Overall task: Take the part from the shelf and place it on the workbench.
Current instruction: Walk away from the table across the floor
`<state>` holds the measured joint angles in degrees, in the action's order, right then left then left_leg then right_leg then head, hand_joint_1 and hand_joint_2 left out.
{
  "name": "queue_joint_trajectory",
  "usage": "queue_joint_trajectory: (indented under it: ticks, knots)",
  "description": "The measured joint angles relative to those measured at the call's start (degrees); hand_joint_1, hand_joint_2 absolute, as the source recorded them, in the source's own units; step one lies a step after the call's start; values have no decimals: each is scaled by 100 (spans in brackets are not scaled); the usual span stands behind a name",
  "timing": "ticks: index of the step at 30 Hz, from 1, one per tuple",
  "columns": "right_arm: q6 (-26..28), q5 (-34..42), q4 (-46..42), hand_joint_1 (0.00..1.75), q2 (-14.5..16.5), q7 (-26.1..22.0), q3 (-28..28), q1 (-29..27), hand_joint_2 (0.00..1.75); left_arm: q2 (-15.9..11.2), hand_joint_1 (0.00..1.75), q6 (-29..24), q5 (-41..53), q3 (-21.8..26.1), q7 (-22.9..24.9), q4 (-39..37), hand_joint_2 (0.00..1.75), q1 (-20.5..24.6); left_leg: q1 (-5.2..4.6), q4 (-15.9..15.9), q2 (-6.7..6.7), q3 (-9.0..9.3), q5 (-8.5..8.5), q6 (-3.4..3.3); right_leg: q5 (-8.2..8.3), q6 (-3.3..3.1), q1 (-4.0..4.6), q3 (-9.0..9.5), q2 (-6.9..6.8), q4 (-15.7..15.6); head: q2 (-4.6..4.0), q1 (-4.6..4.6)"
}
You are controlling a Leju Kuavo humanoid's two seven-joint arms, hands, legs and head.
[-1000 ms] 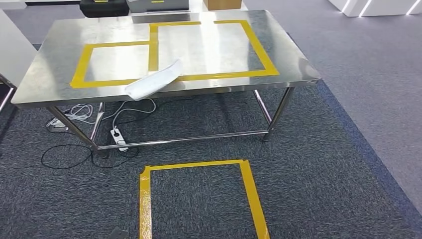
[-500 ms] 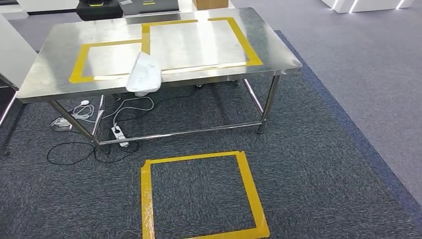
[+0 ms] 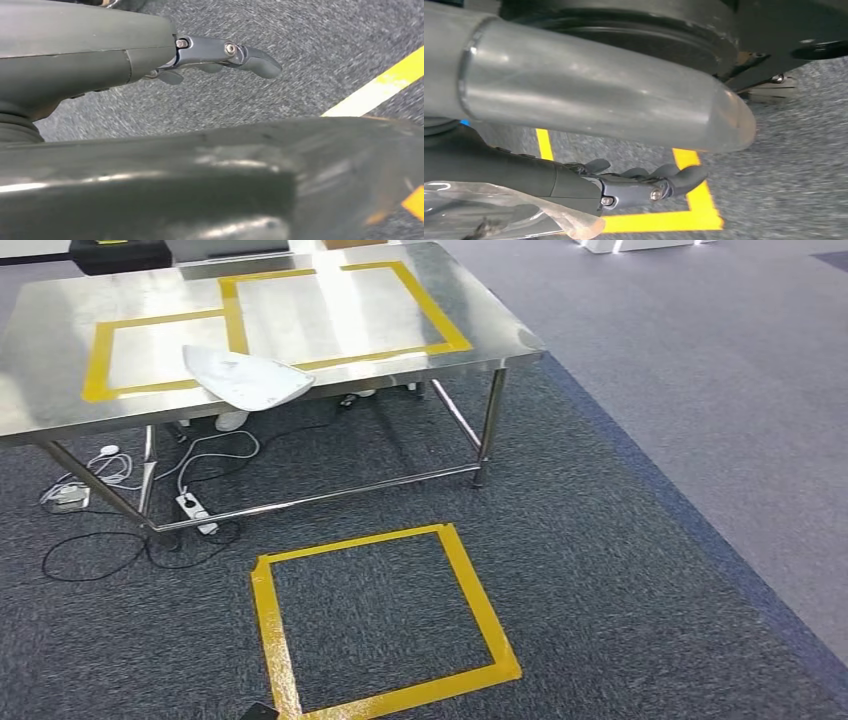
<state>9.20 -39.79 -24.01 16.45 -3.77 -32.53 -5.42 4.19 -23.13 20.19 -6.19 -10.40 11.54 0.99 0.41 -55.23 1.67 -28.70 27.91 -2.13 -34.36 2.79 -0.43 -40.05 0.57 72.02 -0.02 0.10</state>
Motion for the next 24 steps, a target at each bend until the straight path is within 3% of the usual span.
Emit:
queue_joint_trajectory:
  ticks: [1, 3, 6, 7, 8, 10, 11, 13, 15, 16, 17, 18, 19, 21, 23, 24]
  knots:
    - [2, -1, 29, 0, -13, 0, -12, 6, 0, 1, 0, 8, 1, 0, 19, -7, 0, -2, -2, -7, 83, -32, -20, 9, -14, 15, -9, 16, -23, 93, 0, 0]
    - [5, -2, 73, 0, -34, 1, -33, 8, 0, 7, 0, 20, 2, 0, 43, -13, 0, 1, -2, -20, 195, -70, -43, 27, 121, 29, -25, 227, -58, -121, 0, 1]
    - [7, -2, 87, 0, -42, 1, -42, 9, 0, 12, 0, 23, 3, 0, 49, -13, 0, 4, -1, -28, 234, -82, -48, 35, 217, 30, -30, 375, -80, -331, 0, 0]
    - [8, -2, 90, 0, -45, 1, -43, 10, 0, 14, 0, 26, 3, 0, 51, -13, 0, 6, 0, -32, 246, -85, -50, 38, 255, 29, -30, 445, -95, -438, 0, 1]
    - [12, -3, 98, 0, -52, 2, -46, 30, 0, 19, 0, 29, 5, -1, 55, -13, 0, 8, -13, -62, 293, -99, -45, 59, 306, 20, -19, 646, -210, -771, 0, 5]
    - [29, -7, 162, 0, -82, 8, -84, 81, 0, 33, 0, 35, 19, -3, 63, -15, 0, 33, -25, -128, 467, -122, -53, 161, 443, -97, 8, 976, -316, -1385, 0, -7]
    - [39, -8, 199, 0, -96, 13, -108, 105, 0, 39, 0, 36, 27, -4, 65, -16, 0, 45, -23, -192, 468, -142, -9, 226, 492, -172, 16, 1081, -341, -1604, 0, -17]
    - [55, -9, 248, 0, -112, 18, -142, 121, 0, 43, 0, 36, 33, -4, 64, -17, 0, 49, 6, -547, 219, -273, 279, 302, 567, -290, 7, 1046, -201, -1602, 0, -43]
    - [72, -12, 283, 0, -118, 19, -159, 149, 0, 43, 0, 36, 35, -4, 63, -19, 0, 23, 17, -1275, -50, -545, 714, 322, 622, -340, 20, 1001, -72, -1592, 0, -60]
    - [82, -14, 308, 0, -123, 19, -168, 162, 0, 43, 0, 38, 36, -4, 63, -21, 0, 8, 16, -1590, -92, -659, 837, 316, 643, -353, 34, 972, 7, -1585, 0, -62]
    - [94, -15, 337, 0, -132, 21, -177, 169, 0, 45, 0, 42, 36, -4, 63, -24, 0, -1, 14, -1740, -109, -702, 844, 301, 659, -357, 49, 951, 89, -1575, 0, -65]
    - [106, -17, 365, 0, -143, 26, -185, 172, 0, 46, 0, 48, 37, -4, 63, -25, 0, -3, 10, -1663, -126, -650, 731, 274, 669, -357, 64, 939, 175, -1565, 0, -65]
    - [119, -21, 390, 0, -153, 32, -192, 176, 0, 48, 0, 55, 37, -4, 63, -26, 0, -2, 5, -1379, -168, -511, 533, 235, 676, -355, 79, 934, 258, -1556, 0, -63]
    - [142, -30, 438, 0, -164, 43, -204, 200, 0, 42, 0, 65, 38, -4, 67, -29, 0, -2, -6, -628, -442, -180, 166, 119, 695, -338, 97, 914, 412, -1535, 0, -52]
    - [159, -34, 480, 0, -170, 50, -214, 236, 0, 37, 0, 69, 39, -5, 72, -37, 0, 0, -22, -241, -679, -35, 65, 33, 731, -283, 67, 842, 556, -1513, 0, -53]
    - [163, -35, 499, 0, -173, 52, -216, 249, 0, 35, 0, 69, 39, -6, 75, -40, 0, 6, -30, -206, -694, -35, 72, 16, 756, -242, 49, 799, 625, -1509, 0, -54]
